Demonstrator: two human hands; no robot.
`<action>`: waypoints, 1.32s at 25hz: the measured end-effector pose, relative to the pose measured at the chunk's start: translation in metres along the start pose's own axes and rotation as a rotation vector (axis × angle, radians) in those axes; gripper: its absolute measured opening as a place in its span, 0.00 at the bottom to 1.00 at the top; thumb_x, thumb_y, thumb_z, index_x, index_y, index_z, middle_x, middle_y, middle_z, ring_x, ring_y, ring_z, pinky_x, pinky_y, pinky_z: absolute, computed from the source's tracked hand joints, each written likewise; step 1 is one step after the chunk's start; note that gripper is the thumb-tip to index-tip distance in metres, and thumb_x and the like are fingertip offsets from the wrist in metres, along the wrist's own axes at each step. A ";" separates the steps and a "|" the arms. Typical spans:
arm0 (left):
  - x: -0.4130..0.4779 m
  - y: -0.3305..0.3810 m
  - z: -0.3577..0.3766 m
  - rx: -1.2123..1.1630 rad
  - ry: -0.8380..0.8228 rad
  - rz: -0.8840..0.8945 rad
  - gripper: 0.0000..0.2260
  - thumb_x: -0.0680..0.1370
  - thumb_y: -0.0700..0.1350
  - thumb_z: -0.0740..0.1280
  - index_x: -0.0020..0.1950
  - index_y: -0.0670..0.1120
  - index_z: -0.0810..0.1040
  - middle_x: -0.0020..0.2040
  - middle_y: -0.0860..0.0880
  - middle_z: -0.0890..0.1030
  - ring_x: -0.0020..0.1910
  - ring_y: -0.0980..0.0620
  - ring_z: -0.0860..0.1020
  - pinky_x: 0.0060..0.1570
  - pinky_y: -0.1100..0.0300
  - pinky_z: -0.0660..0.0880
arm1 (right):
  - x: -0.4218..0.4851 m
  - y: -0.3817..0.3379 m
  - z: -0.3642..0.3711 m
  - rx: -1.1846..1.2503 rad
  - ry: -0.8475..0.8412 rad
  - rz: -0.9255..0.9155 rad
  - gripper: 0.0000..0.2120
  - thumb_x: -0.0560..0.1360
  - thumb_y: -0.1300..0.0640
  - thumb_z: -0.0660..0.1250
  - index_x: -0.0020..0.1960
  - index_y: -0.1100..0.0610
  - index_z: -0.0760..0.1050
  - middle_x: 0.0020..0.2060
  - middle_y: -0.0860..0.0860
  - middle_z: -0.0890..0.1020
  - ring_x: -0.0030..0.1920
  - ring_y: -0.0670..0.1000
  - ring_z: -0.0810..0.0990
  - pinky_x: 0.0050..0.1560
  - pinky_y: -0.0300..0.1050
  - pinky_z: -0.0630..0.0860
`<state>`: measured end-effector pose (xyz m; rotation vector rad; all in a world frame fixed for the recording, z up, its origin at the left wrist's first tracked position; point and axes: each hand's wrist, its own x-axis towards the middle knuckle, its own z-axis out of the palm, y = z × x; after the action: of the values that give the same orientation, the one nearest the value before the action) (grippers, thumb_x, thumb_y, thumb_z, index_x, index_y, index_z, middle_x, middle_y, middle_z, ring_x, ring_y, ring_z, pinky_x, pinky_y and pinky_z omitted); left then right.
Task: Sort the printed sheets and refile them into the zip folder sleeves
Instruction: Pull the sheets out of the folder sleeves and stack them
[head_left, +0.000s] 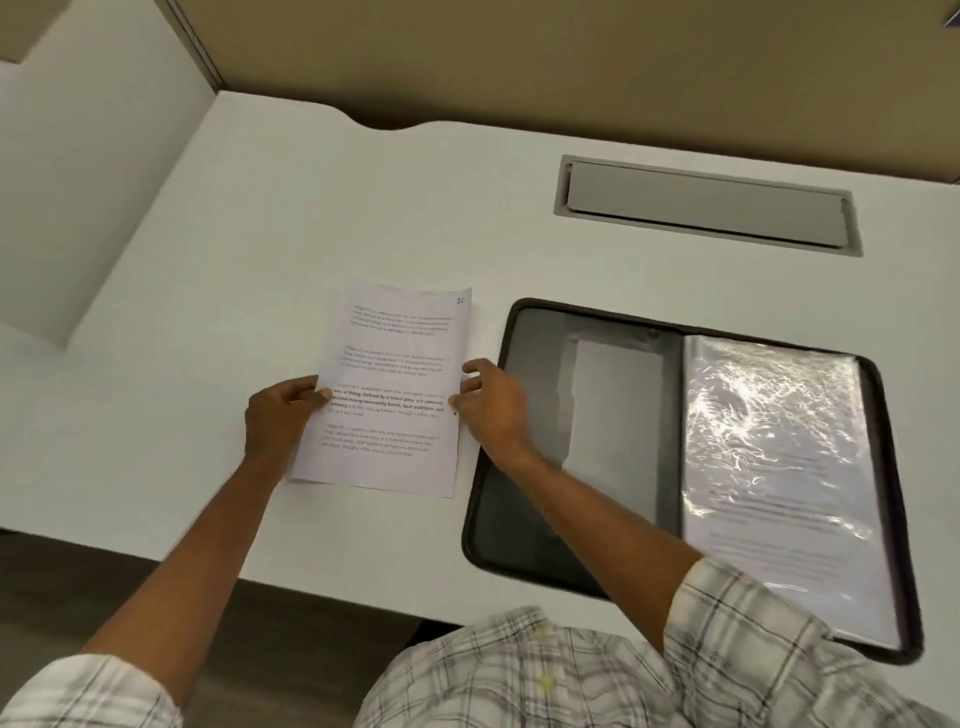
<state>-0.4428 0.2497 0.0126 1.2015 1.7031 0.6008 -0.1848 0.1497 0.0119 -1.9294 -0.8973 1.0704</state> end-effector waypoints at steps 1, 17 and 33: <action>0.005 -0.001 -0.002 0.071 0.005 0.037 0.17 0.74 0.45 0.79 0.62 0.47 0.84 0.53 0.49 0.86 0.50 0.50 0.83 0.61 0.49 0.79 | -0.002 -0.001 0.004 -0.039 -0.002 -0.039 0.23 0.77 0.66 0.71 0.70 0.57 0.73 0.58 0.54 0.81 0.51 0.50 0.83 0.48 0.36 0.81; -0.039 -0.011 0.075 0.503 0.040 0.779 0.24 0.82 0.47 0.69 0.76 0.43 0.71 0.74 0.42 0.73 0.76 0.40 0.66 0.75 0.41 0.65 | -0.038 0.042 -0.078 -0.781 0.348 -0.376 0.14 0.79 0.56 0.70 0.64 0.49 0.80 0.71 0.50 0.77 0.74 0.53 0.71 0.78 0.64 0.48; -0.296 0.018 0.388 0.877 -0.518 1.200 0.26 0.88 0.50 0.51 0.84 0.41 0.52 0.85 0.44 0.49 0.84 0.45 0.44 0.82 0.45 0.48 | -0.205 0.251 -0.263 -0.542 0.492 0.049 0.30 0.87 0.49 0.50 0.83 0.62 0.46 0.83 0.58 0.46 0.83 0.56 0.43 0.81 0.61 0.50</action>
<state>-0.0652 -0.0574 -0.0237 2.7388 0.6080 0.1057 0.0194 -0.2125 -0.0273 -2.5132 -0.9122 0.3454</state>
